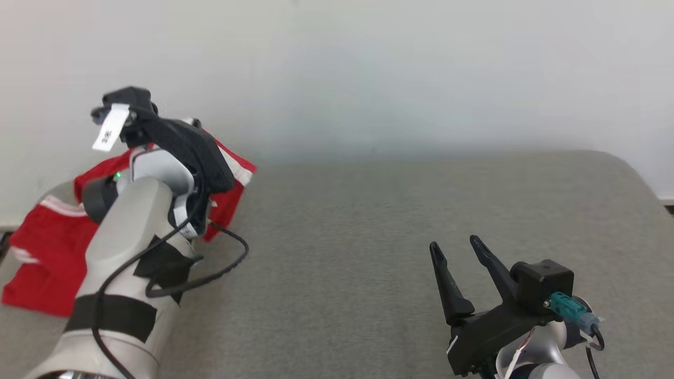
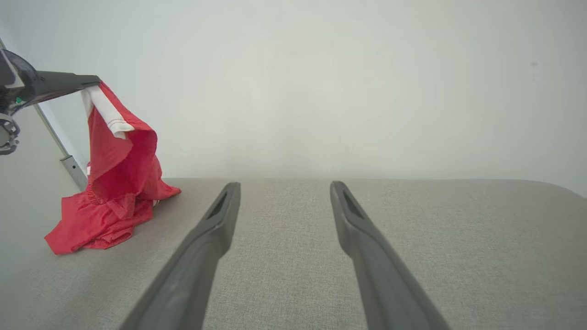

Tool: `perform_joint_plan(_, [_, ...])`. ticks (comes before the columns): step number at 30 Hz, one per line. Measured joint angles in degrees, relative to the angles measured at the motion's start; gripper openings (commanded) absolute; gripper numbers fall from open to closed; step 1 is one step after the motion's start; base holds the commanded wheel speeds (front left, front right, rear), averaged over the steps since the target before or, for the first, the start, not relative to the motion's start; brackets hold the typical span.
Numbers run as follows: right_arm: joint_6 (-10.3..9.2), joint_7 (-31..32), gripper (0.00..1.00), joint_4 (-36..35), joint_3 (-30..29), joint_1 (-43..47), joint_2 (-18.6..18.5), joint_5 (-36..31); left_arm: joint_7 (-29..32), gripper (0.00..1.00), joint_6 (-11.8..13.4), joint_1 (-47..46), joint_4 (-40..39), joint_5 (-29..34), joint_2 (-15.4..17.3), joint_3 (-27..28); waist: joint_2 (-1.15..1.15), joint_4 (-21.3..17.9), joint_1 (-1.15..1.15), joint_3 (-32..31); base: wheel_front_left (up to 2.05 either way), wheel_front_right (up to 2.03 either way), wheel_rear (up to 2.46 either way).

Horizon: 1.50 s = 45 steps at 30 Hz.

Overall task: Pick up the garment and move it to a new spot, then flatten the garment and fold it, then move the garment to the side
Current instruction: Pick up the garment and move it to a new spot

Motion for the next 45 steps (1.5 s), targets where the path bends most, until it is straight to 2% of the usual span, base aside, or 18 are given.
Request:
perform_joint_plan(5, [0.00,-1.62,1.00,1.44,1.83,-0.02,-0.04,0.93,0.26,0.00,0.00,2.94,-3.26,-7.28,0.07,-2.86,0.00,-4.39,0.00,-0.96,0.00,0.00,0.00])
perform_joint_plan(9, [0.00,-2.67,1.00,2.74,3.91,-0.38,-0.03,2.05,-1.79,0.00,0.01,4.82,-5.88,-14.93,0.13,-3.76,0.01,-7.90,0.00,-1.44,0.00,0.00,0.00])
perform_joint_plan(12, [-0.12,-3.36,1.00,3.49,4.75,-0.43,-0.09,3.00,-4.25,0.00,0.41,4.92,-8.03,-19.92,0.16,-6.45,0.01,-10.47,0.00,-1.67,0.00,0.00,0.00])
perform_joint_plan(18, [-0.24,-5.14,1.00,4.79,5.88,-1.43,-0.12,3.97,-9.50,0.00,0.41,6.21,-8.83,-25.51,0.11,-13.58,0.01,-16.13,0.01,-1.84,0.00,0.00,0.00])
perform_joint_plan(26, [-0.24,-6.35,1.00,5.16,7.77,-1.78,-0.16,5.08,-11.82,0.00,0.41,8.19,-10.84,-30.43,0.20,-23.59,0.01,-21.79,0.01,-0.88,0.00,0.00,0.00])
perform_joint_plan(27, [-0.24,-6.54,1.00,5.19,7.99,-1.93,-0.16,5.09,-11.88,0.24,0.41,8.19,-11.49,-30.63,0.33,-24.75,0.01,-22.40,0.01,-0.64,0.00,0.00,0.00])
perform_joint_plan(28, [-0.24,-6.80,1.00,5.21,8.26,-2.21,-0.16,5.14,-12.16,1.00,0.41,8.17,-11.93,-31.05,0.34,-25.81,0.01,-22.99,0.01,-0.36,0.00,0.00,0.00])
perform_joint_plan(35, [-0.24,-8.51,1.00,5.23,7.16,-2.95,-0.18,6.49,-9.94,1.00,0.41,8.00,-18.29,-32.65,0.49,-37.10,0.02,-25.43,0.01,2.85,0.00,0.00,0.00])
perform_joint_plan(39, [-0.25,-9.55,1.00,5.72,5.57,-2.96,-0.20,6.49,-10.80,1.00,-0.24,6.29,-23.27,-34.99,0.49,-39.96,0.02,-25.39,0.02,4.50,0.00,0.00,0.00])
perform_joint_plan(41, [-0.25,-9.89,1.00,6.41,5.01,-2.98,-0.20,6.49,-10.76,1.00,-0.91,4.50,-23.21,-35.40,0.42,-40.98,0.02,-24.78,0.02,4.88,0.00,0.00,0.00])
perform_joint_plan(45, [-0.25,-10.66,1.00,7.17,3.97,-3.27,-0.20,6.49,-8.47,1.00,-0.52,3.88,-21.43,-37.62,0.57,-43.48,0.02,-22.92,0.02,5.05,0.00,0.00,0.00])
